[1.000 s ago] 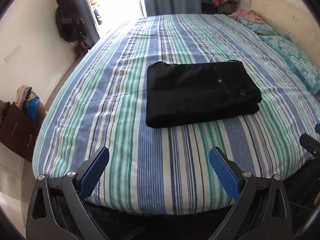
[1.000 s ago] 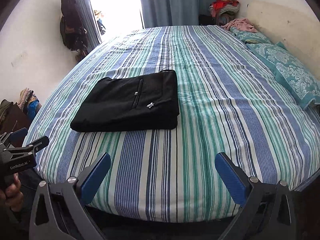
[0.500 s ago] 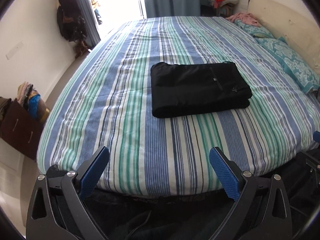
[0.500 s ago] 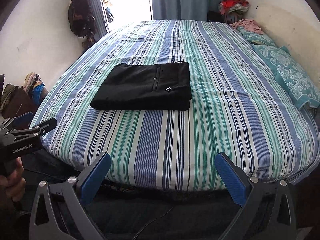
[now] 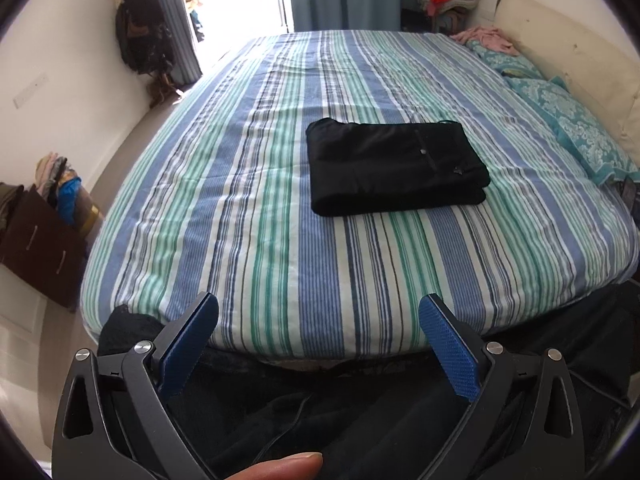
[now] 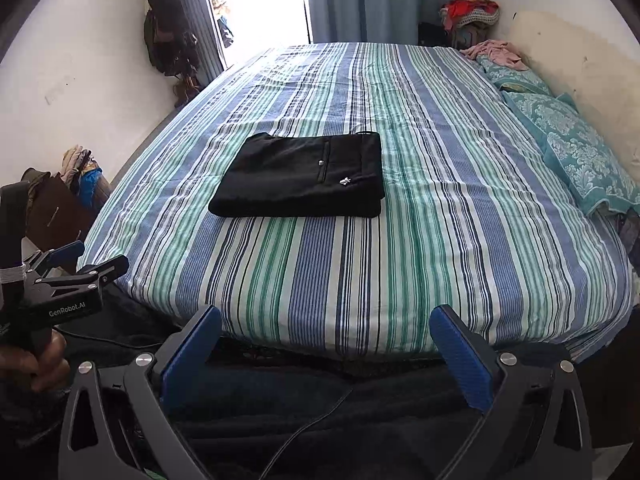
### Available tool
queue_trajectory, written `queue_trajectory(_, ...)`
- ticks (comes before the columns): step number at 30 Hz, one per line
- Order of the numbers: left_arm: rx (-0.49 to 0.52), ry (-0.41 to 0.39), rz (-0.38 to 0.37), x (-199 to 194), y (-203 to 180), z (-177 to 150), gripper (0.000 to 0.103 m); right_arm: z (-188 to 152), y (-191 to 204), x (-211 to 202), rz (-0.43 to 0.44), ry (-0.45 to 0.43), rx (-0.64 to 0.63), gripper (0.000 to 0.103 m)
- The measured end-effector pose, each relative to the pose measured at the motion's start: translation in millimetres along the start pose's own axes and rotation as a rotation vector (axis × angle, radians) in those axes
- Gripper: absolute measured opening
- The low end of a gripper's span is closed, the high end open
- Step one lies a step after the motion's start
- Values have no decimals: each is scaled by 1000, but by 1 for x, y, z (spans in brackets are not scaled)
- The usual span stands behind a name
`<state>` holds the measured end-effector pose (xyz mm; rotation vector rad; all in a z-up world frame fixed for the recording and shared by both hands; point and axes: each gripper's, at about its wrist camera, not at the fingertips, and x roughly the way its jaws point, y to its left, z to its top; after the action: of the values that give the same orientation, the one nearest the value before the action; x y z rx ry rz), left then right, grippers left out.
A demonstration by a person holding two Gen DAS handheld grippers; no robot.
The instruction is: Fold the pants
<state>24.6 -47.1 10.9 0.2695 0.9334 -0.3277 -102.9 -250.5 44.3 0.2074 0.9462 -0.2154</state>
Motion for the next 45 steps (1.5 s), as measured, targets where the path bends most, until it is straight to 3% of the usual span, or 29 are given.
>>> queue_trajectory(45,11,-10,-17,-7,-9,1,100,2,27,18,-46,22,-56,103)
